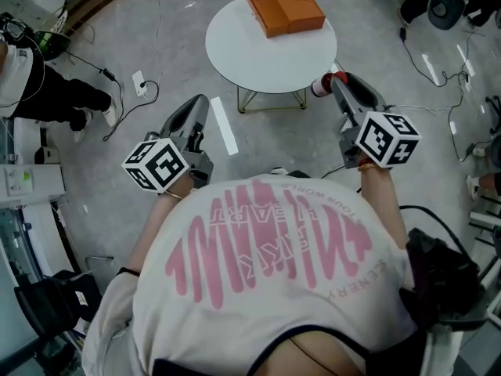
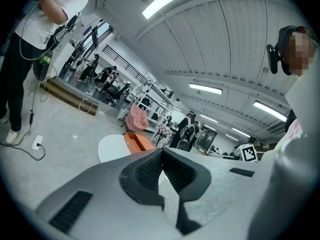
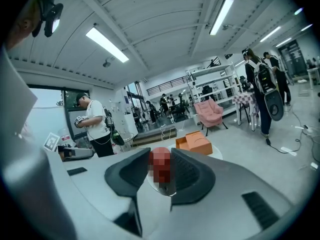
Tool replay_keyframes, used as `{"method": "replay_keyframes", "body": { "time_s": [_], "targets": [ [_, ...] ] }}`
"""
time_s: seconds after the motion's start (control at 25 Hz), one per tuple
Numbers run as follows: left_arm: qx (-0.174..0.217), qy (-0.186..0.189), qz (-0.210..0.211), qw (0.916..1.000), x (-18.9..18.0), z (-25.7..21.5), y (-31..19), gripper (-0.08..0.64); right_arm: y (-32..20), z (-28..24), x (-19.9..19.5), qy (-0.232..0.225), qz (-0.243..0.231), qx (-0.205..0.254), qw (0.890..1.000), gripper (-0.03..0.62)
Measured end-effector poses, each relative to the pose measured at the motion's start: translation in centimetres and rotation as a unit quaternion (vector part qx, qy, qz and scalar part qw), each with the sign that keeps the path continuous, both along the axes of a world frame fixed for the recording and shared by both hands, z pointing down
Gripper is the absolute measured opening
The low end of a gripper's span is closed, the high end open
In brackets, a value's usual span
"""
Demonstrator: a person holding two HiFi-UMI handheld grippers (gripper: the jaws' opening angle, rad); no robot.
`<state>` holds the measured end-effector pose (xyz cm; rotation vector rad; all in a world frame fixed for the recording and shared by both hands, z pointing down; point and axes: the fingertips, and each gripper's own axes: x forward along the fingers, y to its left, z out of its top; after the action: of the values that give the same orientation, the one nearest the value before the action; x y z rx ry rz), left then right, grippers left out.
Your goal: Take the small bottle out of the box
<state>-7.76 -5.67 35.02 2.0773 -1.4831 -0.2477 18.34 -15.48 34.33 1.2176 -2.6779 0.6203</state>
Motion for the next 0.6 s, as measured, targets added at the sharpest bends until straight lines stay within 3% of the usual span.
{"method": "replay_keyframes", "body": {
  "time_s": [0.32,0.6],
  "targets": [
    [0.005,0.007,0.029,0.9995,-5.9,-0.4,3.3,0.008,5.1,-0.8,-6.1,0.008,0.021,0.012,1.0,0.129],
    [0.012,0.011,0.044,0.9989,-6.2,-0.5,3.6,0.008,6.8,-0.5,-5.5,0.015,0.042,0.008,0.999,0.127]
  ]
}}
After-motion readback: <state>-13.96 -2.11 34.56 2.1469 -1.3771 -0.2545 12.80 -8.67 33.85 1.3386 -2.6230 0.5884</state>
